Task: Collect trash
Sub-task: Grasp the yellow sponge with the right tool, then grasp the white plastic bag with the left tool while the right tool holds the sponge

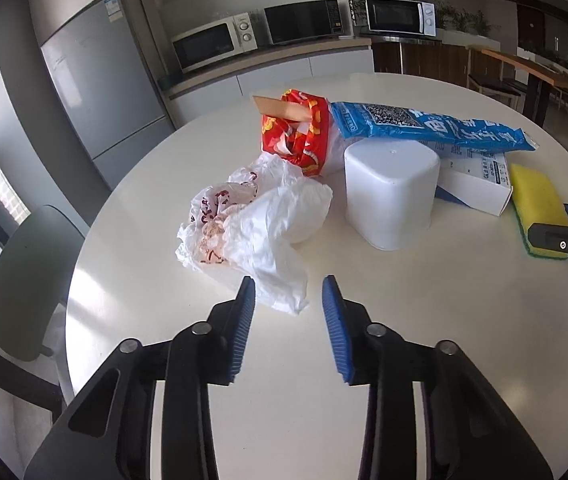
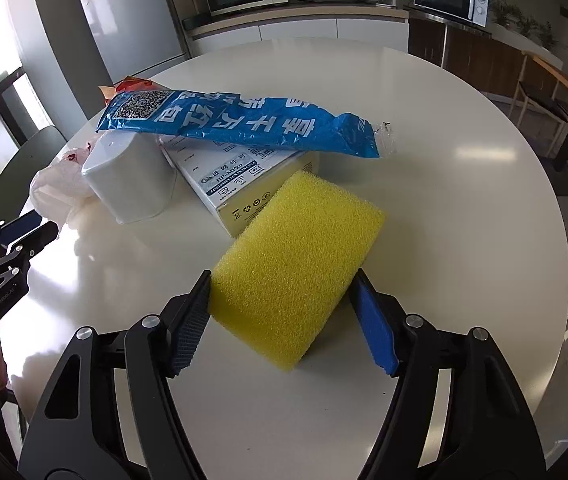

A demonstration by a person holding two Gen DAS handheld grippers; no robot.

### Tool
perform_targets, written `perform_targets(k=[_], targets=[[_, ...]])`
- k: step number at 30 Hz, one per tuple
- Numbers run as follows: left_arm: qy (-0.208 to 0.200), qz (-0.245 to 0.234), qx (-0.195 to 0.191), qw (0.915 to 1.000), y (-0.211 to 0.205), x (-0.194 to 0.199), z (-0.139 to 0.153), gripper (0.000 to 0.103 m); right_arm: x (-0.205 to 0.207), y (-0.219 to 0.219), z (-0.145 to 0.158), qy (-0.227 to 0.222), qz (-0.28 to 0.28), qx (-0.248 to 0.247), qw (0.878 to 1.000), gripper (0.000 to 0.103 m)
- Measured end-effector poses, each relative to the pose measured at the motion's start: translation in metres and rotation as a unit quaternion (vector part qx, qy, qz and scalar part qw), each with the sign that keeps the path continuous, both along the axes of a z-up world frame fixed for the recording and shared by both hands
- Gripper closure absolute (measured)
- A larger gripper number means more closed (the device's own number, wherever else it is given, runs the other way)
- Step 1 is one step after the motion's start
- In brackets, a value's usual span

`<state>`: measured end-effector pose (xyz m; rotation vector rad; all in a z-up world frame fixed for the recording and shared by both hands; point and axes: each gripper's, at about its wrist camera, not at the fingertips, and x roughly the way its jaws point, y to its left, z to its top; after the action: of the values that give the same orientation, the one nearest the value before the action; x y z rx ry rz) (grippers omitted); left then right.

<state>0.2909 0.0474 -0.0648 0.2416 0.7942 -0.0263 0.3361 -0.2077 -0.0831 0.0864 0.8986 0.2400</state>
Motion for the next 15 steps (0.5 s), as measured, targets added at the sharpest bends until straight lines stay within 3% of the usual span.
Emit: perform_targets(k=[4, 9, 12, 13, 14, 15], targets=[[0.008, 0.005, -0.006, 0.9999, 0.006, -0.002, -0.002, 0.100, -0.001, -0.009, 0.000, -0.009, -0.006, 0.014, 1.000, 0.048], [0.000, 0.007, -0.031, 0.9995, 0.011, -0.009, 0.004, 0.103, -0.014, -0.018, 0.006, -0.022, 0.004, 0.030, 0.999, 0.050], [-0.016, 0.002, -0.023, 0.9996, 0.007, -0.017, 0.008, 0.099, -0.022, -0.023, 0.005, -0.019, 0.011, 0.036, 0.999, 0.049], [-0.024, 0.005, -0.016, 0.9996, 0.006, -0.020, 0.011, 0.082, -0.023, -0.024, 0.005, -0.019, 0.012, 0.036, 0.999, 0.049], [-0.033, 0.011, -0.009, 0.9994, 0.004, -0.022, 0.015, 0.036, -0.026, -0.025, 0.005, -0.019, 0.013, 0.036, 0.999, 0.049], [-0.055, 0.014, -0.006, 0.9984, 0.002, -0.024, 0.021, 0.017, -0.028, -0.026, 0.004, -0.018, 0.014, 0.037, 0.999, 0.049]])
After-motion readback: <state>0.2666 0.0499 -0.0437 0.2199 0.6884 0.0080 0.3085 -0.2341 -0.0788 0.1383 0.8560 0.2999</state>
